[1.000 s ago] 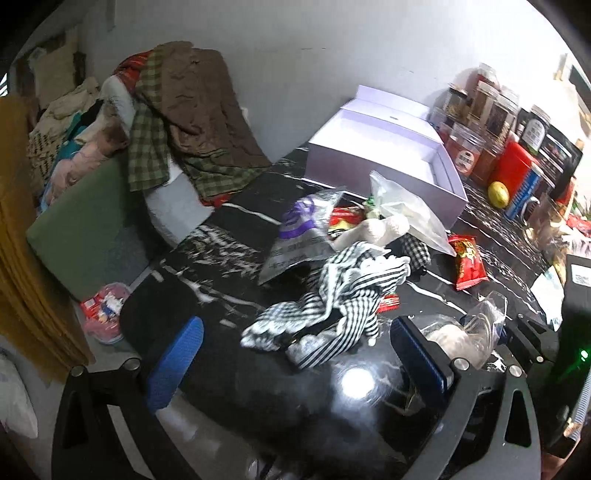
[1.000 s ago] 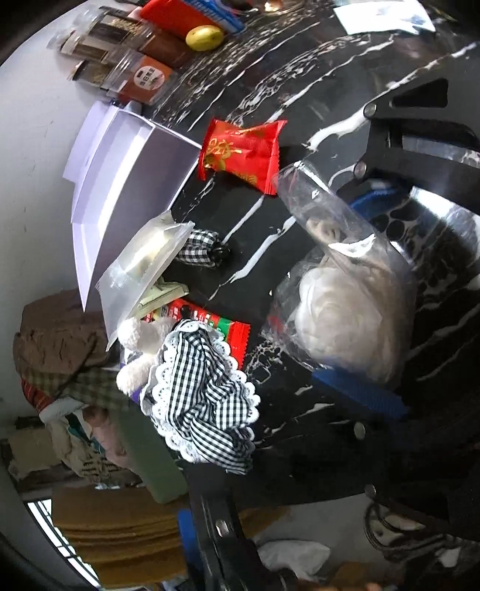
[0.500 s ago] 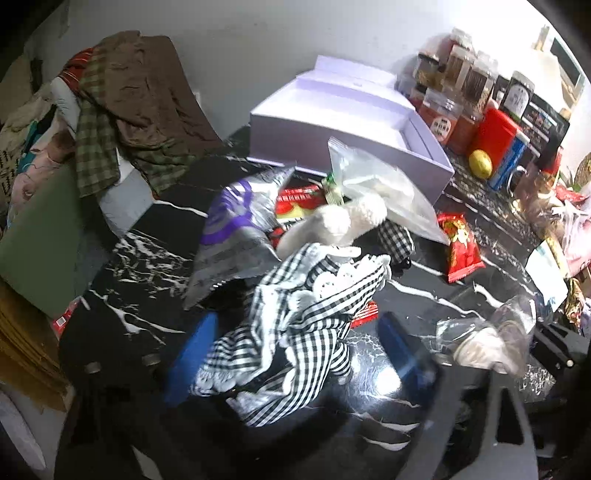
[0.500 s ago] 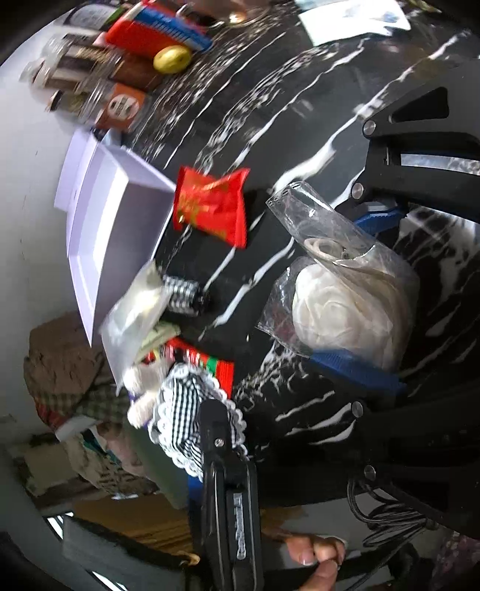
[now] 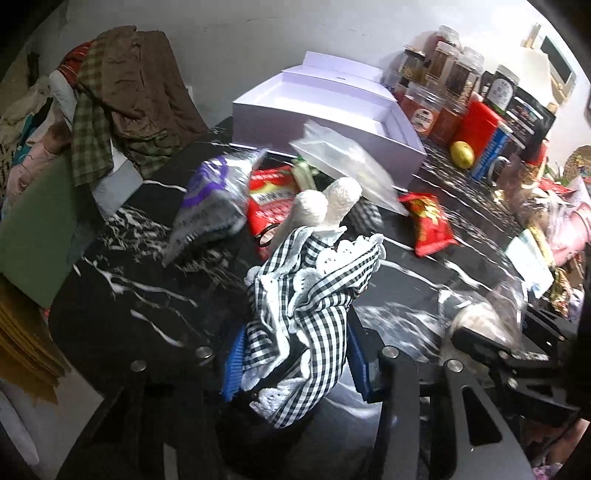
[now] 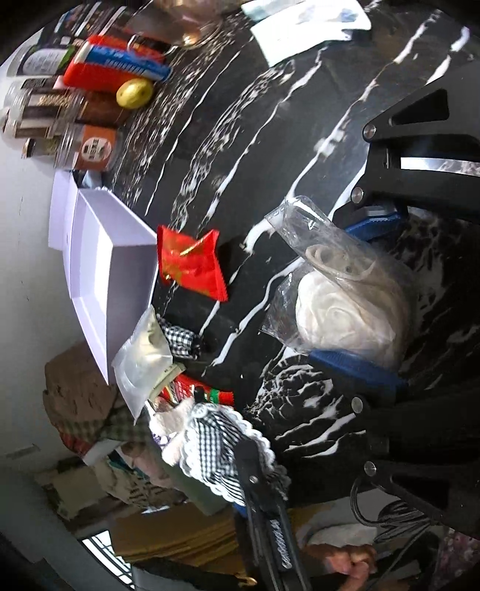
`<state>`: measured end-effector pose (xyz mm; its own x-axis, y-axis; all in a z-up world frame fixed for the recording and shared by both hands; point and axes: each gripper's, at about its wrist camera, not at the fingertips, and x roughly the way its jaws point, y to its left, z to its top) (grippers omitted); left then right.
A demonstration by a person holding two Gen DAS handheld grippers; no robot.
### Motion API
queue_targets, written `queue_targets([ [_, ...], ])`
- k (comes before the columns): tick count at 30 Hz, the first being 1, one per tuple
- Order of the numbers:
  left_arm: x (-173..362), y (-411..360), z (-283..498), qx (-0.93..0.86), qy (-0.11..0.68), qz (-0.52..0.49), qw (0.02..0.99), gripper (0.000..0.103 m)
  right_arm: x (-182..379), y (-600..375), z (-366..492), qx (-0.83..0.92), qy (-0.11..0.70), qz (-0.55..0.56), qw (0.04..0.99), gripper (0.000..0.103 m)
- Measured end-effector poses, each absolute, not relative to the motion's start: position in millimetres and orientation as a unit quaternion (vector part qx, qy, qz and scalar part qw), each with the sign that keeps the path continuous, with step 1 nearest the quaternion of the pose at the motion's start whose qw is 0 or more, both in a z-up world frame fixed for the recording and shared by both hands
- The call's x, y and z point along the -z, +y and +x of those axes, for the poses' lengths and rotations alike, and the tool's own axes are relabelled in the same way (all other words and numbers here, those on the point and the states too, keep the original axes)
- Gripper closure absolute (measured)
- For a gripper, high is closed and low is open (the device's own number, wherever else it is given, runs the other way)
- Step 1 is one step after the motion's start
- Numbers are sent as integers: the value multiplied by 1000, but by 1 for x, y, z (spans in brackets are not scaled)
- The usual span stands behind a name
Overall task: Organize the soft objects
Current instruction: 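Grasp the gingham lace cloth toy with the left tool while the right tool lifts the bag, then carry the gingham toy and the clear bag over the open white box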
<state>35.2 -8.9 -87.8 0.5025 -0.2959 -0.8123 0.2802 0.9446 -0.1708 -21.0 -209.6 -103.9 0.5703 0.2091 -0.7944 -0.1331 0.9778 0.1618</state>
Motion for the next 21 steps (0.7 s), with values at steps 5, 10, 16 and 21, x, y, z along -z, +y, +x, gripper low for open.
queue_targets([
  [5,79,-20,16,190,470,-24,862,57,99,-218,-32,-94,444,54,890,49],
  [10,68,-33,2,207,458,-24,864,57,91,-227,-46,-92,430,61,896,49],
  [16,55,-42,-10,221,441,-26,869,57,77,-237,-62,-92,410,68,905,50],
  [21,41,-49,-13,231,423,-20,876,57,63,-243,-65,-96,394,79,911,50],
])
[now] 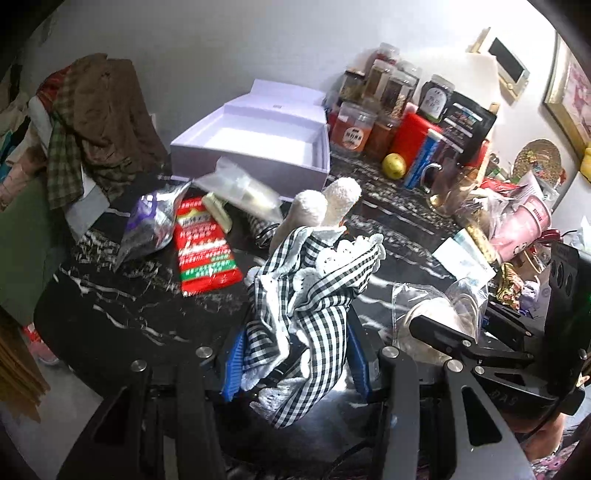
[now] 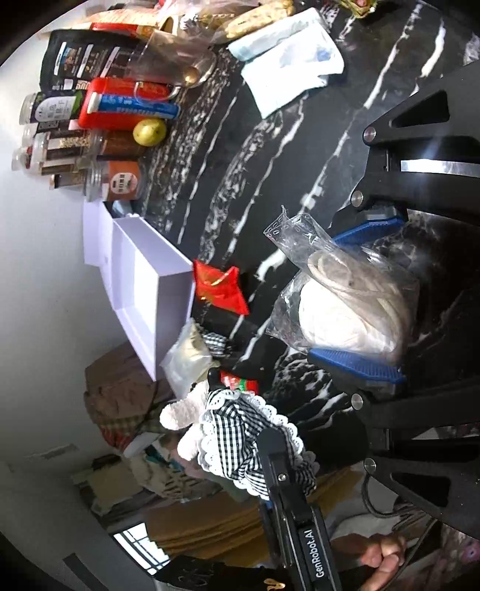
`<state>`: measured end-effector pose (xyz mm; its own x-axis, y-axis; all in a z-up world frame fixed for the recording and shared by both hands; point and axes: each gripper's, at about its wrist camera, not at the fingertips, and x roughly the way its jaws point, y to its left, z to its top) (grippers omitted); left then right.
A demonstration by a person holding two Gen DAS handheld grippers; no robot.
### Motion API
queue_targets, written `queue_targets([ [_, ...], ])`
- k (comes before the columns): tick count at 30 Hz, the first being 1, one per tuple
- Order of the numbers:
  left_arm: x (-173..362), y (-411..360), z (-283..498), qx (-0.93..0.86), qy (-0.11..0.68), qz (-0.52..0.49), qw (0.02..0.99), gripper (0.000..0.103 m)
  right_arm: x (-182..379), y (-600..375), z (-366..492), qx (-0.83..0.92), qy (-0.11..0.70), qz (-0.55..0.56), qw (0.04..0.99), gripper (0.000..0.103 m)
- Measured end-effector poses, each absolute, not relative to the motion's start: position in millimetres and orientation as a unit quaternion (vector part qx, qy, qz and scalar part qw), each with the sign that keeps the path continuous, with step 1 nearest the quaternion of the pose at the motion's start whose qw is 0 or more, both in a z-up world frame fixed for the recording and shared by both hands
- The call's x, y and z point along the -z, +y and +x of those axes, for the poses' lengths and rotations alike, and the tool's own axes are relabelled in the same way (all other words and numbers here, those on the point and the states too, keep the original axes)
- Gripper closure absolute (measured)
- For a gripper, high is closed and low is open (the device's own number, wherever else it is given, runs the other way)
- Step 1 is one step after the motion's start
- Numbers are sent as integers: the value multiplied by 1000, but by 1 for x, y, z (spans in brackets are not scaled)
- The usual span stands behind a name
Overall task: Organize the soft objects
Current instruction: 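Carry the gingham toy and the clear bag over the open white box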
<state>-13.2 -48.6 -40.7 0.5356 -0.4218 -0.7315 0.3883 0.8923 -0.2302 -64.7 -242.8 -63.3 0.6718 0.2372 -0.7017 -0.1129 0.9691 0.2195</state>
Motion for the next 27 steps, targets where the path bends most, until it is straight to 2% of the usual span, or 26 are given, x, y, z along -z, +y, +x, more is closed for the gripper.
queue_targets([
  [14,-7,-69,11,260,362,-11,895,57,6,-256,-41,-115,329,81,934,51],
  [27,-47,-81,75,259,295,0,920,57,-39,-277,16,-93,275,73,954,51],
])
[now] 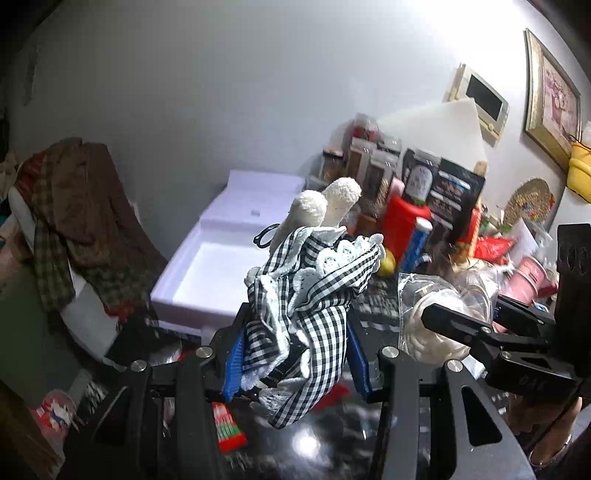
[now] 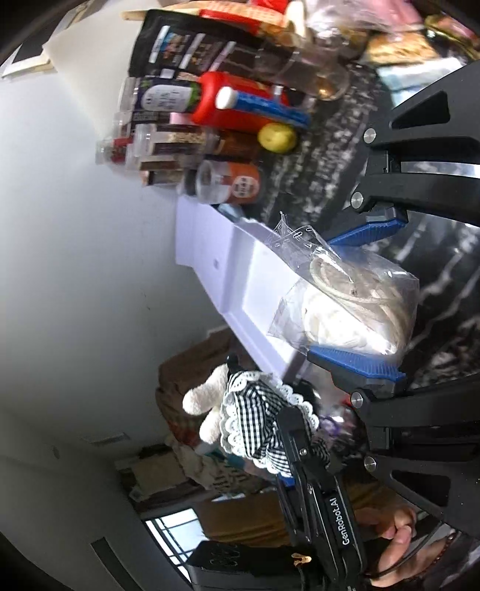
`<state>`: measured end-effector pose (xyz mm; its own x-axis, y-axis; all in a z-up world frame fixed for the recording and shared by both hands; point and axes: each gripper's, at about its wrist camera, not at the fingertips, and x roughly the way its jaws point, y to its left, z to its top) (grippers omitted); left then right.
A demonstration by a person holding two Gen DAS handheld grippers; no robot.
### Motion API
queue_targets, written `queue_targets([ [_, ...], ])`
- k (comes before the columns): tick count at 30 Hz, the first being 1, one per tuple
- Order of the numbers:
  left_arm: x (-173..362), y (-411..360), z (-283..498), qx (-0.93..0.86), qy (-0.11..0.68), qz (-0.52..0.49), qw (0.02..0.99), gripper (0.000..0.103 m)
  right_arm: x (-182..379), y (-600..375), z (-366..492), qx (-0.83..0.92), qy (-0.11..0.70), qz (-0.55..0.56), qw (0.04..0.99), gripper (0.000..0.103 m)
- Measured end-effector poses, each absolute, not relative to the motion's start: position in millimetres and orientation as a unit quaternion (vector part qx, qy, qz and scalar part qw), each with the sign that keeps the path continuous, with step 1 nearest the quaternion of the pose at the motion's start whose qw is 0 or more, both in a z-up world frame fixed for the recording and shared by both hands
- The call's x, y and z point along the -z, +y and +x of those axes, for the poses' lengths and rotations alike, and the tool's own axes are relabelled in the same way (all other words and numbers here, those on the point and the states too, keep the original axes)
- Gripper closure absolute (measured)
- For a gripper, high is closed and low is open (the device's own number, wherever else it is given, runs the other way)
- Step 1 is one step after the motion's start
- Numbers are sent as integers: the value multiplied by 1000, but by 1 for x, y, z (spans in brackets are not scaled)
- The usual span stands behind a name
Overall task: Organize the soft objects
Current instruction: 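Carry the gingham toy and the clear bag over the open white box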
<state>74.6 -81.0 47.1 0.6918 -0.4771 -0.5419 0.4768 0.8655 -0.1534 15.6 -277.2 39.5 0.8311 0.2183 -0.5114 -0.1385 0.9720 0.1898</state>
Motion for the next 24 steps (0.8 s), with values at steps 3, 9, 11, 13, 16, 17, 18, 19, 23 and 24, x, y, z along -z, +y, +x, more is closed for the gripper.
queue_targets([
  [3,-54,-85,92,264,281,1,923,57,-49,-281,33,-92,264,71,958,51],
  [9,-60,-93,128,263,268,3,927,57,-65,-283,72,-92,246,59,963,52],
  [11,-60,-95,141,262,266,1,928,57,-68,-283,85,-97,241,58,964,53],
  [13,-60,-98,153,263,263,-1,928,57,-70,-282,100,-104,238,57,964,54],
  [16,-58,-100,173,257,260,-1,931,57,-68,-279,123,-112,237,55,963,54],
  [17,-57,-100,179,253,259,-1,932,57,-66,-277,131,-117,239,56,962,54],
  [18,-56,-100,187,249,259,-1,933,57,-64,-276,138,-121,240,57,962,55],
  [19,-55,-99,194,243,260,1,935,57,-62,-275,147,-124,241,59,961,55],
  [23,-47,-96,221,222,267,10,938,57,-55,-272,178,-128,243,55,960,55],
  [24,-44,-96,229,217,269,14,938,57,-53,-271,183,-130,242,55,960,55],
])
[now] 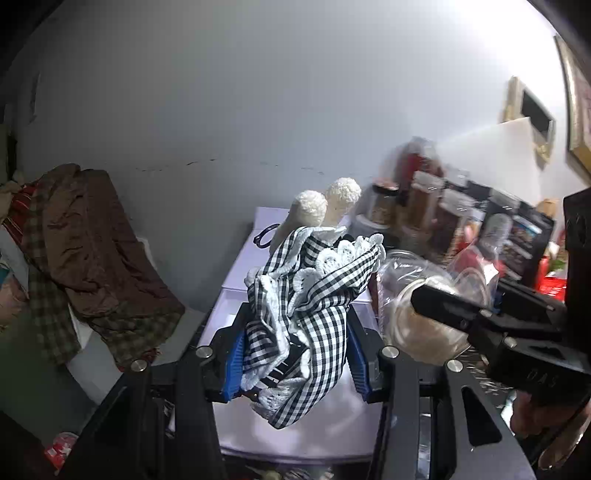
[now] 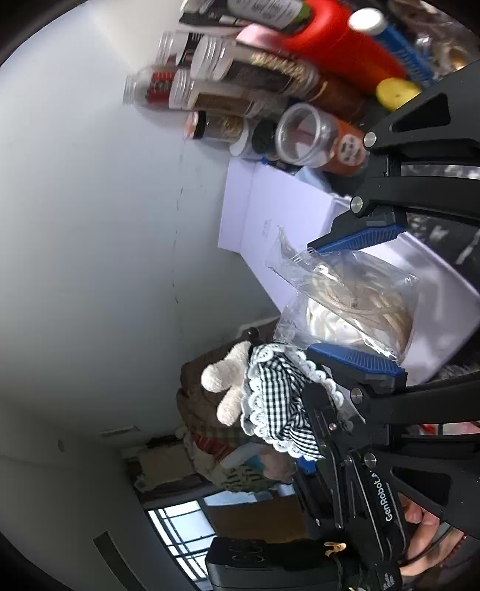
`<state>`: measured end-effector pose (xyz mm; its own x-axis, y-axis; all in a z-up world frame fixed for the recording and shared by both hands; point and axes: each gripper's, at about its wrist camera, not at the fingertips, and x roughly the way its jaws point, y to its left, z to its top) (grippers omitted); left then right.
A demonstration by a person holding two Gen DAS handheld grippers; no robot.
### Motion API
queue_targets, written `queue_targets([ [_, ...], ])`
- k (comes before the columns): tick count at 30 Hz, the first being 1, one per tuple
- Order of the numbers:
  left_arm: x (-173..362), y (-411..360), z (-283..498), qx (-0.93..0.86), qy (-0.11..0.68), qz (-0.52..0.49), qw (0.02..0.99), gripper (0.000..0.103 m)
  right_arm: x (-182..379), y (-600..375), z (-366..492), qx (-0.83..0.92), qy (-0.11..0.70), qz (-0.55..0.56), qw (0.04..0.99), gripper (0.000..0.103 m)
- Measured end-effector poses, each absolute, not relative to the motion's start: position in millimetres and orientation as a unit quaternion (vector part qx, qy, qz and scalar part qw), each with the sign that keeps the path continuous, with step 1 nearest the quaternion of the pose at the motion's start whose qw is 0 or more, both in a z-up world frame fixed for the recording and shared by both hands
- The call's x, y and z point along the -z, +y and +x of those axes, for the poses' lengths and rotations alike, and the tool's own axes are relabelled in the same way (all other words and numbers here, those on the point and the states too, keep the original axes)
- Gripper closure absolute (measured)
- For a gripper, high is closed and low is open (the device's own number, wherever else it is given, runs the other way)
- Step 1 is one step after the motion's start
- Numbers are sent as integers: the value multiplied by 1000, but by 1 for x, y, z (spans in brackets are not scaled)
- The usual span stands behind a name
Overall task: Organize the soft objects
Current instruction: 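Carry the gingham toy and the clear bag over the open white box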
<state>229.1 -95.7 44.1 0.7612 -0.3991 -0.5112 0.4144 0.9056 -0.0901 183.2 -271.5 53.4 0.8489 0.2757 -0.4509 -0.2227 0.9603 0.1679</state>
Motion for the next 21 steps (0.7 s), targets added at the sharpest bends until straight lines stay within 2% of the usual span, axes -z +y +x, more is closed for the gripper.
queue_targets([
  [9,-19,-105,281,189,301,39,934,57,-33,-267,242,-141,256,44,955,55],
  [21,24,-120,316,170,363,59,914,57,-2,-272,285,-126,313,31,941,55],
])
